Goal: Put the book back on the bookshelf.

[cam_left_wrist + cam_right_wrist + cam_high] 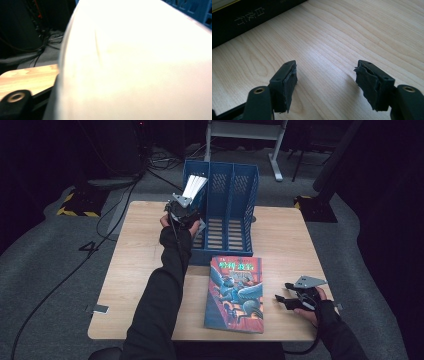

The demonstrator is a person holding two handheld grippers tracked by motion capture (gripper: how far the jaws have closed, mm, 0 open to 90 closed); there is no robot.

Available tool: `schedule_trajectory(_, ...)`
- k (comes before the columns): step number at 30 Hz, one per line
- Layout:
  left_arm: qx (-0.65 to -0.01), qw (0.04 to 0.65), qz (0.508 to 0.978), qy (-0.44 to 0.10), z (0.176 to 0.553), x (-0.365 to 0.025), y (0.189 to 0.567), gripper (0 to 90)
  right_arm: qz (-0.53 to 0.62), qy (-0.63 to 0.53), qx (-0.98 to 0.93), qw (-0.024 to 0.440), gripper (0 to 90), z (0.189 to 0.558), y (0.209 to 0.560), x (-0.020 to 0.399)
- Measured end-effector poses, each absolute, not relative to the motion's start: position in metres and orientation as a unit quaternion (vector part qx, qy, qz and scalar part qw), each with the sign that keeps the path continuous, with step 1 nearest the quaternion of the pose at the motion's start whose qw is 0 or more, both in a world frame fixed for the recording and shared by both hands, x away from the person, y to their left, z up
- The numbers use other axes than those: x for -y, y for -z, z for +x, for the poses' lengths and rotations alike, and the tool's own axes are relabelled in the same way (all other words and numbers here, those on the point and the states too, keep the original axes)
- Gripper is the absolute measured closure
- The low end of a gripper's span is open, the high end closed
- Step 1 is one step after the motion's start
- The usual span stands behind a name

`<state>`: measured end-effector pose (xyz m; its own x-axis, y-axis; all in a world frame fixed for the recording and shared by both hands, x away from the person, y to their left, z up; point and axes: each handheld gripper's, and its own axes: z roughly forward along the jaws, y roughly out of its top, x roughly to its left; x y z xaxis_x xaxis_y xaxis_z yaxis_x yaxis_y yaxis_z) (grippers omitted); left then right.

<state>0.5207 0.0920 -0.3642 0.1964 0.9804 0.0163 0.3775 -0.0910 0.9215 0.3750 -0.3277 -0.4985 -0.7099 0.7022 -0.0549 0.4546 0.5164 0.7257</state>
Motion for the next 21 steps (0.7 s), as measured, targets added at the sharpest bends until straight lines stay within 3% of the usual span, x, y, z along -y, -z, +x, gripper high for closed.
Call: schedule_trajectory(21,-0.501,0.461,0.621,-0.389,0.545,-0.088,0.341,61.0,0.340,-0.360,-0.852,0.170,34.5,0.374,0.499,0.328)
